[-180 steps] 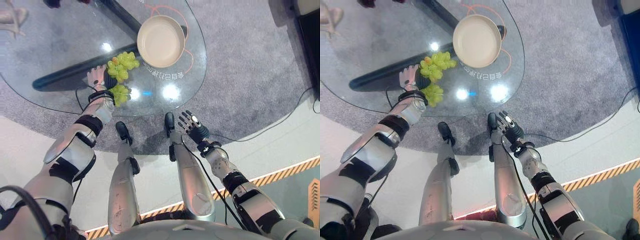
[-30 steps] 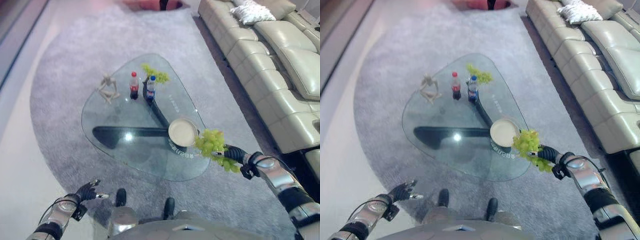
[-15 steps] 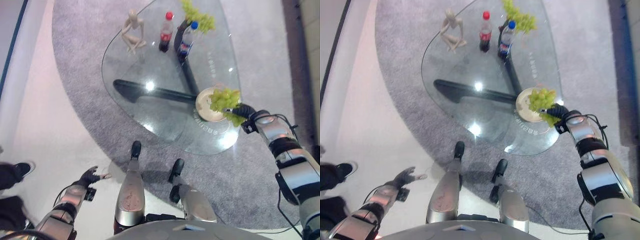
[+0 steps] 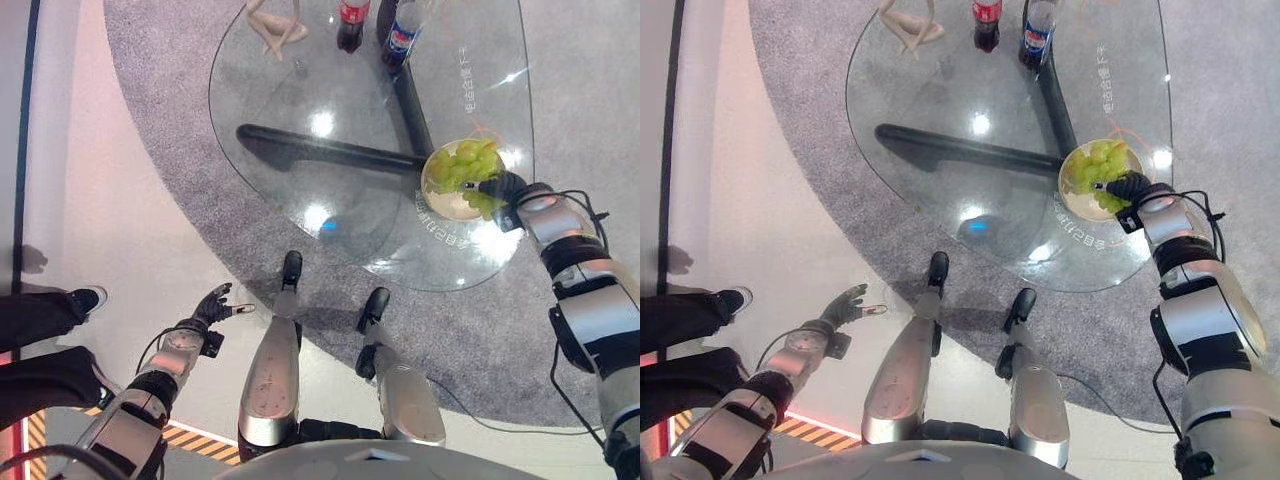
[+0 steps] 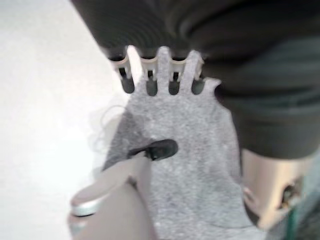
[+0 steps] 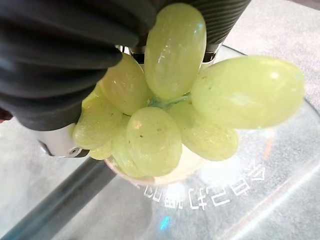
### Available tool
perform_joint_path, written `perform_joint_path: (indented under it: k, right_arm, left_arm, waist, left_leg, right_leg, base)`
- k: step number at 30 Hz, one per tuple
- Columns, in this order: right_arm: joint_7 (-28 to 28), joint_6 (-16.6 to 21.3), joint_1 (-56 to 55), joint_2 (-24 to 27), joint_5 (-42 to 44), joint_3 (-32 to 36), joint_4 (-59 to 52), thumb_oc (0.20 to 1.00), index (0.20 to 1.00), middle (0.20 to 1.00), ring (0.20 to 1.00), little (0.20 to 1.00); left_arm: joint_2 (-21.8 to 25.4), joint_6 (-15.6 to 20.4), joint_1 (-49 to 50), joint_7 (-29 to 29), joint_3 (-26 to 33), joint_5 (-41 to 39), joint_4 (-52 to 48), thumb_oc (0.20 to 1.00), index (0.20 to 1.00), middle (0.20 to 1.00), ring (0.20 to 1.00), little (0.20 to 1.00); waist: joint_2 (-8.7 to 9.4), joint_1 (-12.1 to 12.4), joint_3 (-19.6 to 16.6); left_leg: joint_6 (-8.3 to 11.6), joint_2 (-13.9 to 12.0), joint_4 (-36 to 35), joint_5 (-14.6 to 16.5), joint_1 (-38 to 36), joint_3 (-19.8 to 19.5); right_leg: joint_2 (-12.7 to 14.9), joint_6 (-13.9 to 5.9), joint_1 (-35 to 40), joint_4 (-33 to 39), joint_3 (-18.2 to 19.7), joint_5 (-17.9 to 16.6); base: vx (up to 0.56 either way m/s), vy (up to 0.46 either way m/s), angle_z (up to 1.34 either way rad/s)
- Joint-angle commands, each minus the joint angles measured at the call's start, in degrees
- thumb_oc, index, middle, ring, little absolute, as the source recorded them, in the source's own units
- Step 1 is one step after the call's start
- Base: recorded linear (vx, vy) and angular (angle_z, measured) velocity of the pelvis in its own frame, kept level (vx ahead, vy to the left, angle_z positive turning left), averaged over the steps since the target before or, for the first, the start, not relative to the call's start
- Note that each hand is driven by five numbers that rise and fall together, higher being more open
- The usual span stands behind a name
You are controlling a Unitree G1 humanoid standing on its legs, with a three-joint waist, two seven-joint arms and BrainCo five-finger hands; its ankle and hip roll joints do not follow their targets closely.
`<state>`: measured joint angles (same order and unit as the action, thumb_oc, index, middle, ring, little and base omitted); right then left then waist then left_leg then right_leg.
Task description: Pick up fruits into the plate
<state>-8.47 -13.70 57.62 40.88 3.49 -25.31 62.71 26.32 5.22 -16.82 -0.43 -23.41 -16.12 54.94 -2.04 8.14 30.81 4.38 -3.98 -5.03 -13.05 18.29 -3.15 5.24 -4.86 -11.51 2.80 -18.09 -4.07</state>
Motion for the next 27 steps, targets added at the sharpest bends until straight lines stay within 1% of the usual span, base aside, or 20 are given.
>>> perform_joint_path:
  k: [1,5,9,12,13,14,21,27]
  right_arm:
    - [1.9,-1.3,5.9,6.6,-3.0,-5.6,1.0,0.200,0.200,0.200,0.200,0.200]
    - [2.5,-2.9,7.2,6.7,-4.7,-6.6,2.2,0.200,0.200,0.200,0.200,0.200]
    - [5.0,-5.4,8.0,6.3,-7.6,-7.6,3.4,0.200,0.200,0.200,0.200,0.200]
    - [7.1,-6.2,7.9,5.9,-8.4,-7.5,3.9,0.200,0.200,0.200,0.200,0.200]
    - [8.7,-7.0,8.1,5.7,-9.1,-7.4,4.1,0.438,0.438,0.438,0.438,0.438]
    - [10.0,-7.5,8.2,5.6,-9.5,-7.2,4.1,1.000,1.000,1.000,1.000,1.000]
    - [13.1,-10.0,8.5,5.4,-11.0,-6.5,5.3,1.000,1.000,1.000,1.000,1.000]
    - [15.7,-10.8,8.3,5.6,-11.2,-6.1,6.1,1.000,1.000,1.000,1.000,1.000]
  left_arm:
    - [-1.6,1.1,0.2,0.2,-2.3,-2.5,1.1,1.000,1.000,1.000,1.000,1.000]
    - [-1.9,1.5,0.1,0.1,-2.9,-3.0,0.7,1.000,1.000,1.000,1.000,1.000]
    - [-2.3,2.6,0.3,0.1,-3.8,-3.5,-0.3,1.000,1.000,1.000,1.000,1.000]
    - [-2.5,2.9,0.2,0.1,-4.2,-3.5,-0.9,1.000,1.000,1.000,1.000,1.000]
    - [-2.6,3.3,0.1,0.2,-4.5,-3.4,-1.2,1.000,1.000,1.000,1.000,1.000]
    - [-2.7,3.3,0.0,0.3,-4.8,-3.4,-1.6,1.000,1.000,1.000,1.000,1.000]
    - [-3.0,3.0,-0.2,0.8,-5.5,-3.9,-2.6,1.000,1.000,1.000,1.000,1.000]
    - [-3.0,2.3,-0.3,0.4,-5.4,-4.1,-2.2,1.000,1.000,1.000,1.000,1.000]
  waist:
    - [-1.24,-0.3,-1.0]
    - [-2.12,-0.3,-1.0]
    - [-3.06,-0.1,-1.0]
    - [-3.34,0.0,-1.0]
    - [-3.49,0.0,-1.0]
    - [-3.58,-0.1,-1.0]
    - [-3.77,-0.2,-1.0]
    - [-3.61,-0.4,-1.0]
  left_leg:
    - [-3.56,5.6,4.7,8.4,0.8,2.4]
    - [-3.62,5.8,5.1,8.1,2.3,2.4]
    - [-3.66,6.1,5.2,7.8,3.5,2.5]
    - [-3.71,6.1,5.4,7.7,4.0,2.5]
    - [-3.76,6.2,5.3,7.6,4.3,2.6]
    - [-3.79,6.1,5.3,7.6,4.4,2.7]
    - [-3.87,6.0,5.4,7.6,4.7,3.0]
    - [-3.89,5.8,5.3,7.6,4.0,3.3]
  right_leg:
    - [0.2,0.31,-8.4,-10.2,1.5,2.1]
    - [0.4,0.40,-9.9,-10.8,1.4,2.2]
    - [0.7,0.43,-11.7,-11.8,1.3,2.4]
    - [0.8,0.46,-12.4,-12.2,1.3,2.4]
    - [0.9,0.39,-12.8,-12.4,1.3,2.4]
    - [0.9,0.34,-13.0,-12.5,1.3,2.3]
    - [1.0,0.23,-13.6,-12.7,1.6,2.2]
    - [0.7,0.28,-13.1,-12.7,1.9,2.2]
  base:
    - [-0.02,0.051,-0.06]
    - [-0.01,0.019,-0.01]
    - [-0.01,0.017,-0.01]
    - [0.00,0.000,0.00]
    - [0.00,0.000,0.00]
    - [-0.02,0.016,-0.06]
    - [0.00,0.007,-0.02]
    - [0.00,0.003,-0.03]
